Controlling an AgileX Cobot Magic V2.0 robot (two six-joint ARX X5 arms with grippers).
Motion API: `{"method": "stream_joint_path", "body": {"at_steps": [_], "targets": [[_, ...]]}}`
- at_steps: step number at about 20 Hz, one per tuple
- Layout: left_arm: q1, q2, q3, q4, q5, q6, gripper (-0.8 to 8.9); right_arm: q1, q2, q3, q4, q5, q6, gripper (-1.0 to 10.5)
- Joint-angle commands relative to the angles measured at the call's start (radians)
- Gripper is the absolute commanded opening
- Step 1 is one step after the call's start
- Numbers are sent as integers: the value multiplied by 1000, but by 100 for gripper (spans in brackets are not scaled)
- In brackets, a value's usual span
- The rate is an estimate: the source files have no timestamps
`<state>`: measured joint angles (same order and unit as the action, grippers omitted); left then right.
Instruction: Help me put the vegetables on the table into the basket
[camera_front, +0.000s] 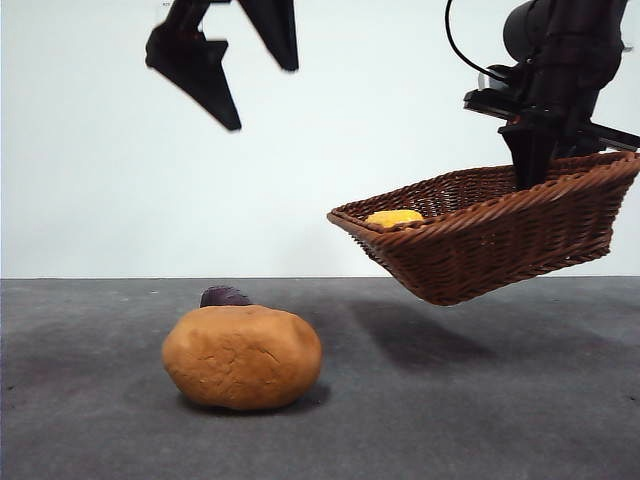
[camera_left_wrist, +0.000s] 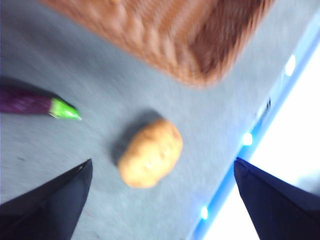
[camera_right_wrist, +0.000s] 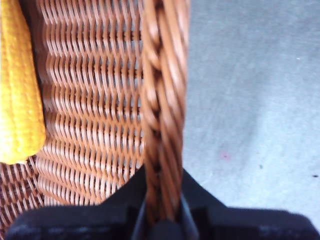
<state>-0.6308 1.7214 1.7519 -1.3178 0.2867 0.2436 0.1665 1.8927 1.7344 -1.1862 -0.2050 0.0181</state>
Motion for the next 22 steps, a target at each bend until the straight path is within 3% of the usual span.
{"method": "stream_joint_path", "body": {"at_steps": [1, 6, 10, 22], "targets": [[-25, 11, -86, -2, 1, 43, 473, -18, -11, 3, -2, -6, -22, -8], [-63, 11, -253, 109, -50, 111, 524, -45, -11, 3, 5, -6, -23, -8], [-71, 14, -330, 214, -94, 132, 639, -44, -11, 3, 2, -7, -23, -8], [-87, 110, -337, 249, -132, 157, 640, -43, -11, 3, -23, -7, -23, -8]]}}
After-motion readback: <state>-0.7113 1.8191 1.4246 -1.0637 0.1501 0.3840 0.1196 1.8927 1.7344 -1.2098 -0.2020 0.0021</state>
